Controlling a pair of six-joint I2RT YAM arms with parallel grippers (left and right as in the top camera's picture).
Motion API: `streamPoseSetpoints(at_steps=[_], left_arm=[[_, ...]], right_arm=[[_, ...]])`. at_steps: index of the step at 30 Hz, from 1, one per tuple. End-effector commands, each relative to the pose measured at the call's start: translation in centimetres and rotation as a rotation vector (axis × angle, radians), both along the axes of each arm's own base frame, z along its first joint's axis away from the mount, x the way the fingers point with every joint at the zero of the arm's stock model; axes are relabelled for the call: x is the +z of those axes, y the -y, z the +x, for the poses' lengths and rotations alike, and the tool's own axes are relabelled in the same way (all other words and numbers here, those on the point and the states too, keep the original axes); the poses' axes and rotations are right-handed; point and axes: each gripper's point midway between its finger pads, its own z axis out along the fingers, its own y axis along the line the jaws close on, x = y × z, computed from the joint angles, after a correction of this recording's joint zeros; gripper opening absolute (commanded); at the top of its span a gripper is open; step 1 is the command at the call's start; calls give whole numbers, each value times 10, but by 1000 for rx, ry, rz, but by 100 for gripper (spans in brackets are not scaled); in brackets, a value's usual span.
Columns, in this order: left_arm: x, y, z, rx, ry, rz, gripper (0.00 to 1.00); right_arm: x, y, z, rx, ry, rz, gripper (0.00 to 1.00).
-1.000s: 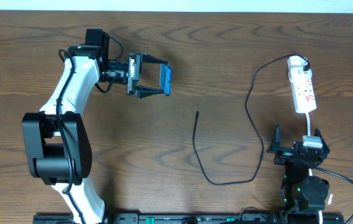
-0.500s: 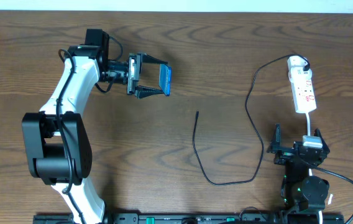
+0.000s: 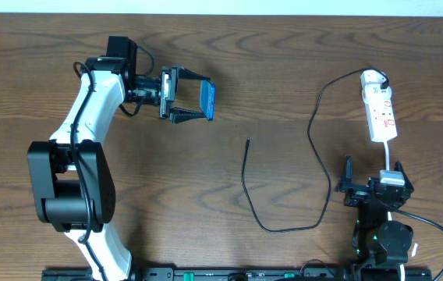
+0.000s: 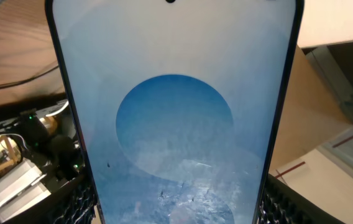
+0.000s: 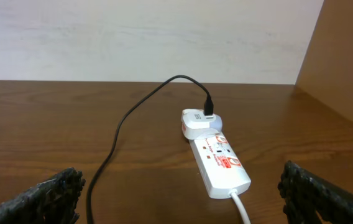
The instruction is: Plug charger to phone and switch on socket
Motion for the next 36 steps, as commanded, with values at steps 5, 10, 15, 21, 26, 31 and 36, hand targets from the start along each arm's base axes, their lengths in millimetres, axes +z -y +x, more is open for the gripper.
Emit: streamPoseSetpoints(at_steps=[5,10,15,21,26,31,36], left_arm=[[28,1,-6,-11,-18,-117,7],[28,1,-6,-1,-87,-117,7],[28,1,-6,1,-101,-116,7],[28,1,-6,0,-94,-115,7],[26,1,-5,-7,-22,-105,7],[27,1,-3,-26,119,-105,7],[14,0,0,-45,289,-26,7]], right_arm=[[0,-1,0,1,0,-9,99],[0,-1,0,1,0,-9,99],[0,-1,0,0,0,-9,99],[0,-1,0,5,0,-8,99],[0,-1,0,3,1,-9,99],[0,-1,0,0,1,-9,99],[0,-1,0,0,1,-9,99]])
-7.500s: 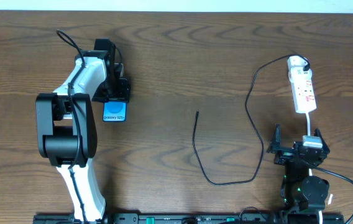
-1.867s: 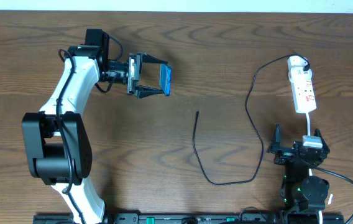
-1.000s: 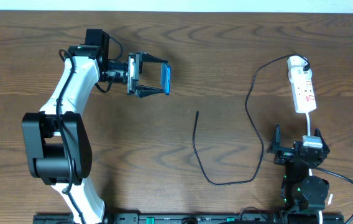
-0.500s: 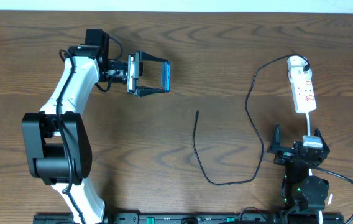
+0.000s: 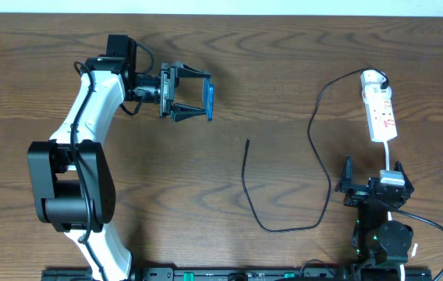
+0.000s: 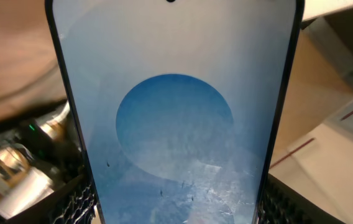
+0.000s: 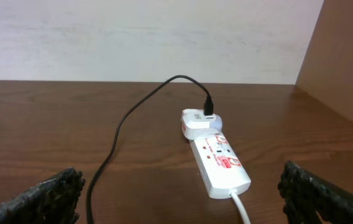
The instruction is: Plug charger to phone and switch on socket
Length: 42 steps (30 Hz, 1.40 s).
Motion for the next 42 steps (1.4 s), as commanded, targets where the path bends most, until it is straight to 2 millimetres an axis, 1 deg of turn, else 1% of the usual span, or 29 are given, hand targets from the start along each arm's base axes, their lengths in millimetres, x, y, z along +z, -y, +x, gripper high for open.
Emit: streamPoseSetpoints(at_steps=[1,3,7,10,13,16,19,21,23,26,30,34,38,40,42], left_arm=[[-3,-4,0,-14,194,73,8],[-12,-6,2,-17,240,127,7],[-13,-6,2,-45,372,132,7],[-13,-6,2,-66,468,133,7],[-13,-6,2,-91,577,134,7],[-12,-6,3,-112,684,136,7],[-12,-6,6,-128,789,138,7],[-11,-6,8,-135,838,139,7],[-11,-6,10,-135,861,140,7],[-9,-6,14,-137,914,142,7],[-9,-6,15,-138,931,142,7],[-8,-6,15,-139,948,137,7],[-6,-5,16,-137,960,131,8],[-5,-5,15,-136,960,120,7],[1,-3,13,-131,963,82,7]], right_arm=[[0,-1,0,1,1,-8,99],[0,-1,0,0,1,-8,99],[2,-1,0,0,9,-9,99],[9,-2,0,8,42,9,99],[20,-13,2,70,86,29,99],[21,-24,2,137,91,32,99],[26,-35,1,198,105,131,99],[34,-42,0,238,122,210,99],[43,-46,-2,266,137,235,99],[65,-54,-8,316,167,256,99],[96,-54,-17,319,182,285,99],[124,-57,-20,331,148,285,99],[144,-73,-14,414,46,301,99],[147,-77,-7,428,-18,316,99],[143,-77,5,413,-116,338,99]])
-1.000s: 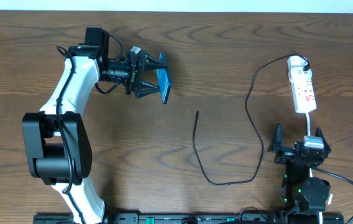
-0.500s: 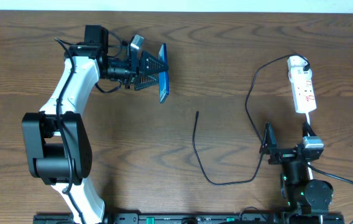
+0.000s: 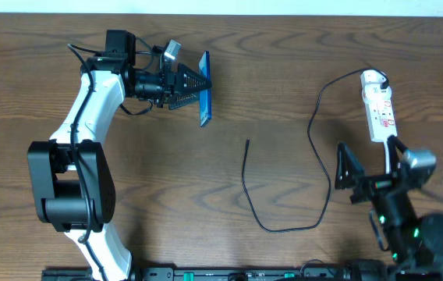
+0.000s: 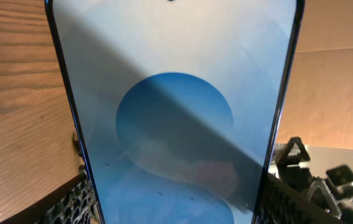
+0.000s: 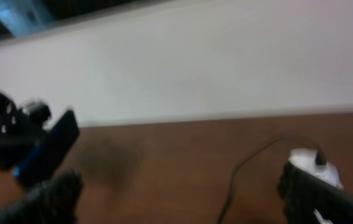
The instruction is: Plug charger to phone and switch on socket
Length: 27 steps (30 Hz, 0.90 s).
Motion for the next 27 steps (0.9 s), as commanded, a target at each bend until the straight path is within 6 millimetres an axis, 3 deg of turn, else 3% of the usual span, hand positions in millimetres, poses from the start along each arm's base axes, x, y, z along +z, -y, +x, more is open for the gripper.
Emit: streamPoseSetpoints(at_steps=[1,8,13,21,27], left_arm=[[24,2,-7,-34,57,-86,7],[24,-7,-3,-14,68,-86,7],[29,-17,0,5,69,-117,7],[30,-28,3,31,71,-124,7],[30,-29,4,32,71,-124,7]], right_arm=[[0,-10,15,58,-124,20,99],[-37,-35,53,203,-507,80,99],[-64,-43,68,242,-712,123,99],[-104,-37,85,169,-864,171,99],[-118,-39,89,166,-917,197,99]])
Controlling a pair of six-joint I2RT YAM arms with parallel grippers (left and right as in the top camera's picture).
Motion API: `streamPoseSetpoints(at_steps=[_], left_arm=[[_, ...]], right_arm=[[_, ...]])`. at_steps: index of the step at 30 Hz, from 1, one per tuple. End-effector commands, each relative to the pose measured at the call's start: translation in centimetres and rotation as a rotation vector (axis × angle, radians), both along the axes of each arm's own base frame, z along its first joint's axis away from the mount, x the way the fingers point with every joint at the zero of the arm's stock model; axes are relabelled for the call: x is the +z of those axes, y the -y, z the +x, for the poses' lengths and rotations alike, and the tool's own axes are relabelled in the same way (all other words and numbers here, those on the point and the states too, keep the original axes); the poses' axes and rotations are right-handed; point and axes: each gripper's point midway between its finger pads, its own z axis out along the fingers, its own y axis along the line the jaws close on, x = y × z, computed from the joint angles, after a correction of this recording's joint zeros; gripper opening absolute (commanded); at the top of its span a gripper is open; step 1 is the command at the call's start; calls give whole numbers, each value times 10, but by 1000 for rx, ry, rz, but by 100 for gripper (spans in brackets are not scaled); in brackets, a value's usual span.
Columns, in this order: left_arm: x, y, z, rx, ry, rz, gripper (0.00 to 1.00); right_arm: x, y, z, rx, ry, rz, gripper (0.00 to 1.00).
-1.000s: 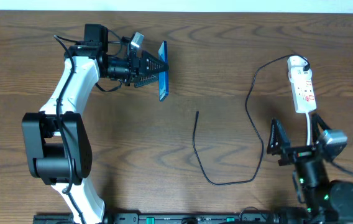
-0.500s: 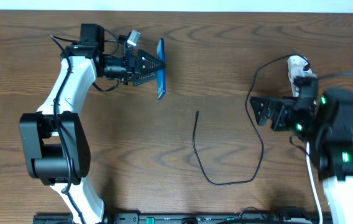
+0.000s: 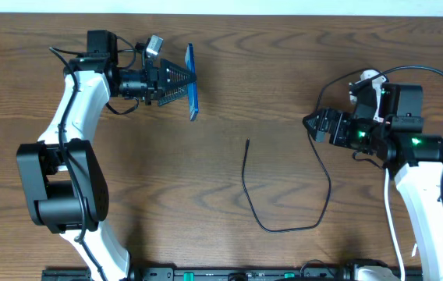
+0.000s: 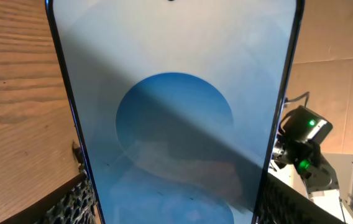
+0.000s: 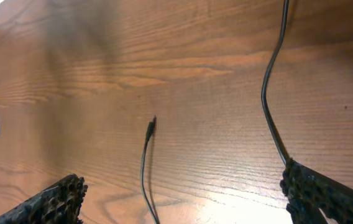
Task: Plug charger to phone and switch on socket
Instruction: 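Move the right gripper over the black cable's USB-C plug end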
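My left gripper (image 3: pixel 176 84) is shut on the blue phone (image 3: pixel 193 82) and holds it on edge above the table's back left. The phone's screen (image 4: pixel 173 124) fills the left wrist view. The black charger cable (image 3: pixel 324 168) lies looped on the table, its free plug end (image 3: pixel 247 142) near the middle, also in the right wrist view (image 5: pixel 151 124). My right gripper (image 3: pixel 319 123) stands open over the cable's right run, with nothing between its fingers (image 5: pixel 58 199). The white charger adapter (image 3: pixel 368 77) peeks out behind my right arm; the socket strip is mostly hidden under it.
The brown wooden table (image 3: pixel 128 195) carries only the cable and the strip. A pale wall edge runs along the back. My right arm's own cables arc above the strip at the back right.
My right arm has moved from the front right to the back right, over the socket strip, its open gripper now pointing left above the cable. My left gripper with the phone has shifted slightly left.
My left gripper held the phone above the back left while my right gripper rested open at the front right, facing the strip. The phone was then turned on edge and my right arm lifted. Now my right gripper hangs over the cable near the strip.
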Motion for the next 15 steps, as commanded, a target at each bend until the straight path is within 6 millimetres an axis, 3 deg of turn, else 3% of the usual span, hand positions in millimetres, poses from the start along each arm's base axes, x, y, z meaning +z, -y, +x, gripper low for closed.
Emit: streamPoseSetpoints(at_steps=[1,7,10,15], left_arm=[[19,-1,-5,-16,50,-54,7],[19,-1,-5,-15,50,-54,7],[19,-2,-5,-13,51,-53,7],[19,-6,-3,-3,54,-53,7]], right_arm=[[4,-5,4,-16,-11,23,99],[4,-4,5,-85,-45,61,99],[0,4,7,-200,-98,80,99],[0,-6,6,-221,-122,111,98]])
